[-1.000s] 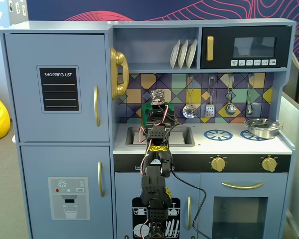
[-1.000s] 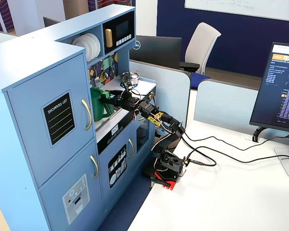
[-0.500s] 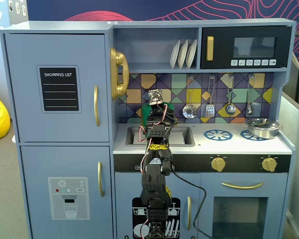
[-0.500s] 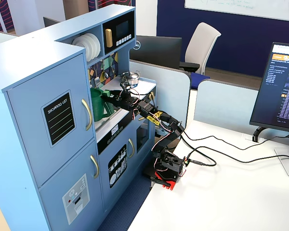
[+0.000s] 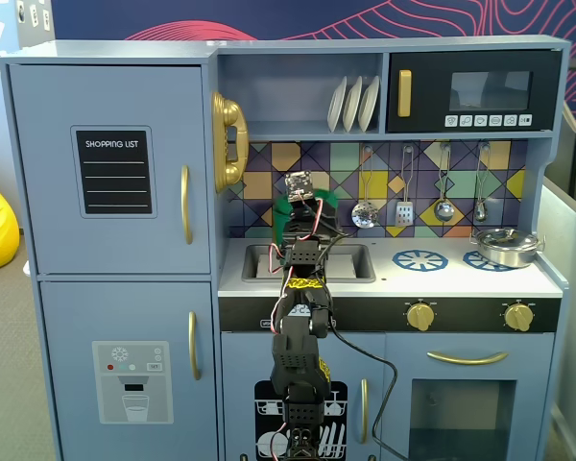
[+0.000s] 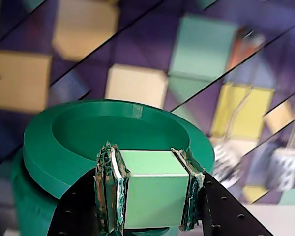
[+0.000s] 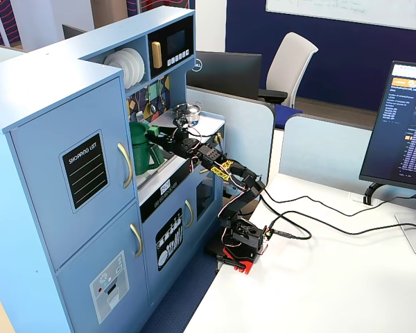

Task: Take off the lid from the green recipient and place it on the counter

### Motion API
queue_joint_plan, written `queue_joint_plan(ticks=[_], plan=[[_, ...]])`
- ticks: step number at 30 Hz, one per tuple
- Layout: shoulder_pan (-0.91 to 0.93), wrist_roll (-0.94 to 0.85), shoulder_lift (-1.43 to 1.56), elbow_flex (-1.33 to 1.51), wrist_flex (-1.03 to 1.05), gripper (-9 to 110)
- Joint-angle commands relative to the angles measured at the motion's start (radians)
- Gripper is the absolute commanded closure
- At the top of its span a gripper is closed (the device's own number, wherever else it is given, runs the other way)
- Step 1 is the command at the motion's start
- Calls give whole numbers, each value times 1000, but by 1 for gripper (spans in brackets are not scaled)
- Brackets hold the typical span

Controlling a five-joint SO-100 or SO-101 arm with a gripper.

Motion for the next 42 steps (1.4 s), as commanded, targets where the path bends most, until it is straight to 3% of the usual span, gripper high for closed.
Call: queue_joint_plan(ticks=[1, 9, 25, 31, 42], plan=[[-18, 11, 21, -64, -61, 101], [72, 31, 25, -77, -63, 101], [503, 98, 20, -69, 11, 101], [525, 83, 8, -11, 18, 101], [494, 44, -179, 95, -189, 101]])
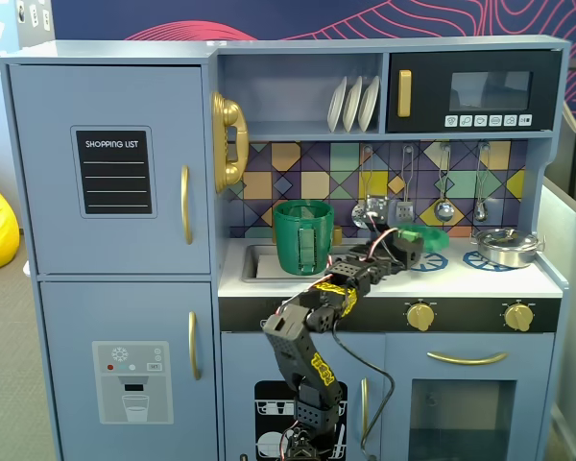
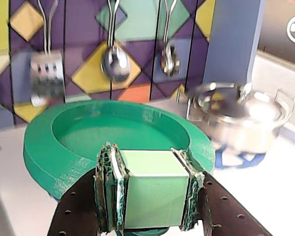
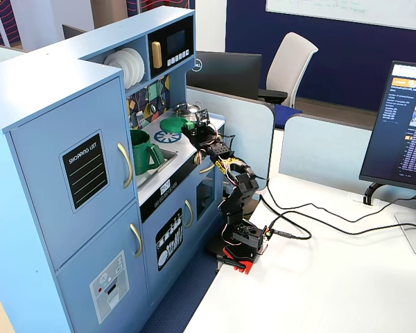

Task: Take off the lid from the green recipient and place it on the counter

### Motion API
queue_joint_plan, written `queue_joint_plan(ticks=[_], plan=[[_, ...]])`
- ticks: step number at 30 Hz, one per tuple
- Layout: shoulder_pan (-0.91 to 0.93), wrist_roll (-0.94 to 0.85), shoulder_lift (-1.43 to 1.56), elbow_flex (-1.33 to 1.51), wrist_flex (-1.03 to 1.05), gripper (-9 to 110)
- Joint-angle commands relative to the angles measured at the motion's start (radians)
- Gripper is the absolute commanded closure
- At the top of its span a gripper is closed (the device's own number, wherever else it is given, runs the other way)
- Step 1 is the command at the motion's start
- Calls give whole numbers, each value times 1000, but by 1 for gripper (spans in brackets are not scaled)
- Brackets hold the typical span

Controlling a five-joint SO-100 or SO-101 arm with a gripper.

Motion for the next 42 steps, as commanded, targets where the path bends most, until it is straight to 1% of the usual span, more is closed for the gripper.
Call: queue_joint_plan(ticks=[1, 10, 19, 20, 22, 24, 27, 30, 33, 42], plan=[[-2, -21, -46, -23, -78, 101], [15, -35, -166, -25, -161, 101], [23, -29, -213, -46, -166, 101], [23, -18, -210, -46, -161, 100], [26, 34, -202, -46, -161, 86], [31, 61, -192, -41, -163, 76], [31, 86, -183, -43, -166, 68], [31, 92, -172, -43, -166, 65], [32, 84, -147, -37, -144, 65], [23, 78, 112, 0, 95, 65]])
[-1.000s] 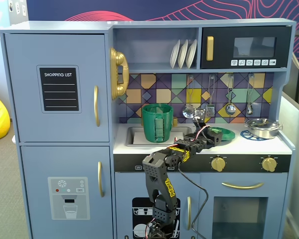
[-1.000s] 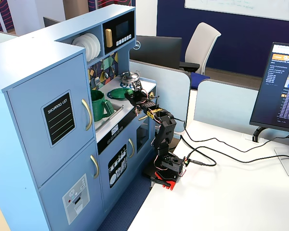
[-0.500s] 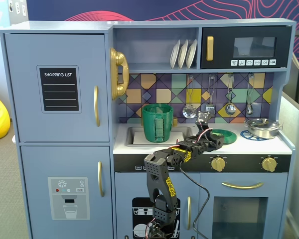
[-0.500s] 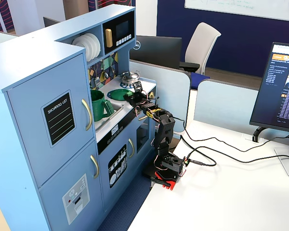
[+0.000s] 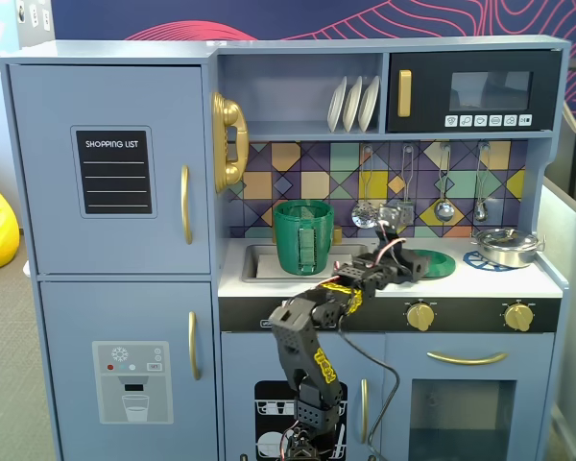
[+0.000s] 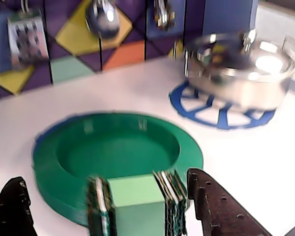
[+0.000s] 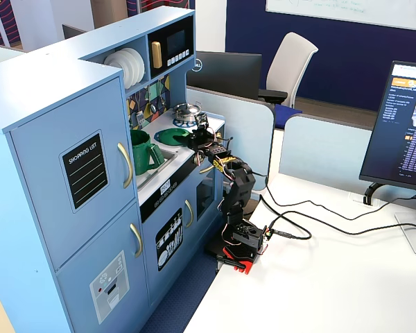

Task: Take off the lid from the green recipient and place it on the counter

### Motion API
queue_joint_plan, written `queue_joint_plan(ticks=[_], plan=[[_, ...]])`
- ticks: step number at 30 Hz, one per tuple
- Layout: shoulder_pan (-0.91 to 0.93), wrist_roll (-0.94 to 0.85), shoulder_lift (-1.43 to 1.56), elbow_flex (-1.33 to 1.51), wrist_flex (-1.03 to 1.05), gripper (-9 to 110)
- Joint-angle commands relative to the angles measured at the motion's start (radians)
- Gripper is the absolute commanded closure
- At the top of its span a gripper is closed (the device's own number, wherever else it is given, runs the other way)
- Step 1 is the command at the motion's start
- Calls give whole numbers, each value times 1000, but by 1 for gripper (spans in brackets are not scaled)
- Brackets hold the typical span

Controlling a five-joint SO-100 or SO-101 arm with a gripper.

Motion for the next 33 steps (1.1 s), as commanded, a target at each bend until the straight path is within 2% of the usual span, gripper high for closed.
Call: queue_joint_plan(ticks=[1, 11, 15, 19, 24, 27, 33], plan=[[8, 5, 187, -11, 115, 66], [-8, -14, 545, 46, 578, 70], [-37, -173, 634, 52, 907, 70], [-75, -137, 695, 74, 1121, 75], [-146, -112, 741, 81, 1376, 76], [-216, -78, 767, 104, 1451, 75], [-399, -28, 801, 235, 1404, 76]])
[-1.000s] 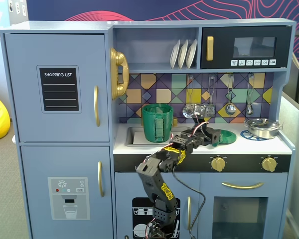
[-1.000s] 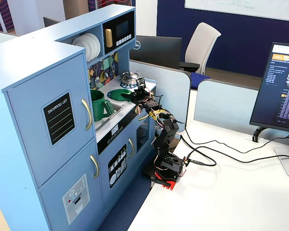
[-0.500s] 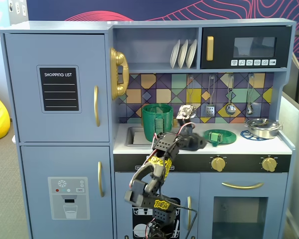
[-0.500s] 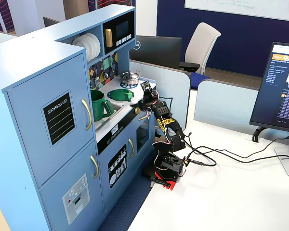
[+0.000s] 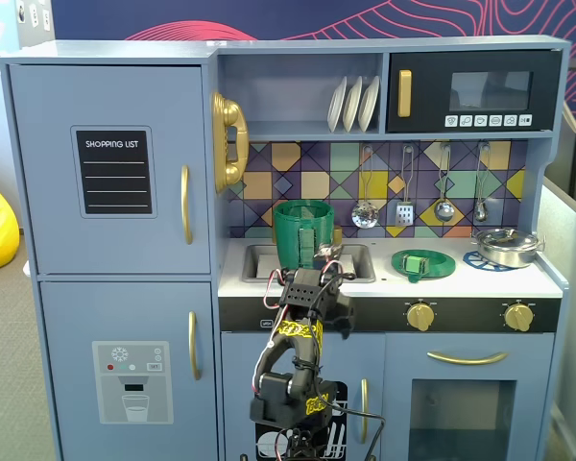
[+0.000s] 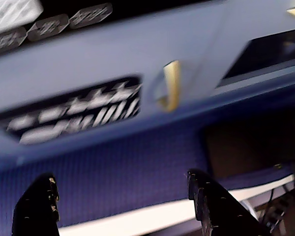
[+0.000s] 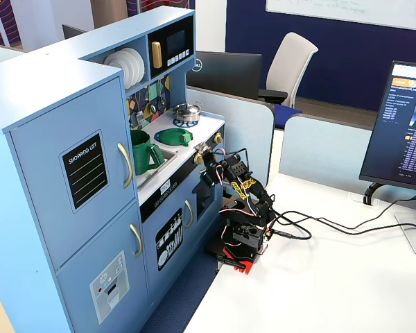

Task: Take off the lid from the green recipient and place it on the counter

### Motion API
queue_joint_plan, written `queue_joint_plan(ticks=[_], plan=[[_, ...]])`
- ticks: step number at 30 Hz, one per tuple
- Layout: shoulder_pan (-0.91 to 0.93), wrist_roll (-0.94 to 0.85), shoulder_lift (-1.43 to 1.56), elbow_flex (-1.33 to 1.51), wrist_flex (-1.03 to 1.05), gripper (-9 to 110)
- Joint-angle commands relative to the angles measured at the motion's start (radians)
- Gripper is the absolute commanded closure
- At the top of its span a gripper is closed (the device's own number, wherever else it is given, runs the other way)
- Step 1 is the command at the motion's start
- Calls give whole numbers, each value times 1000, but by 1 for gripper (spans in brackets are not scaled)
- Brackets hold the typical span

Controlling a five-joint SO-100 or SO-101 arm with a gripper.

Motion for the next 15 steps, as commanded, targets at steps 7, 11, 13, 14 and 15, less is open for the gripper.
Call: queue_joint_plan(ticks=[7, 11, 13, 14, 15], plan=[[-253, 81, 48, 322, -331, 79], [-301, 75, 98, 472, -488, 79], [-321, 75, 132, 543, -546, 79], [-328, 75, 146, 580, -577, 79], [-336, 74, 161, 609, -594, 79]])
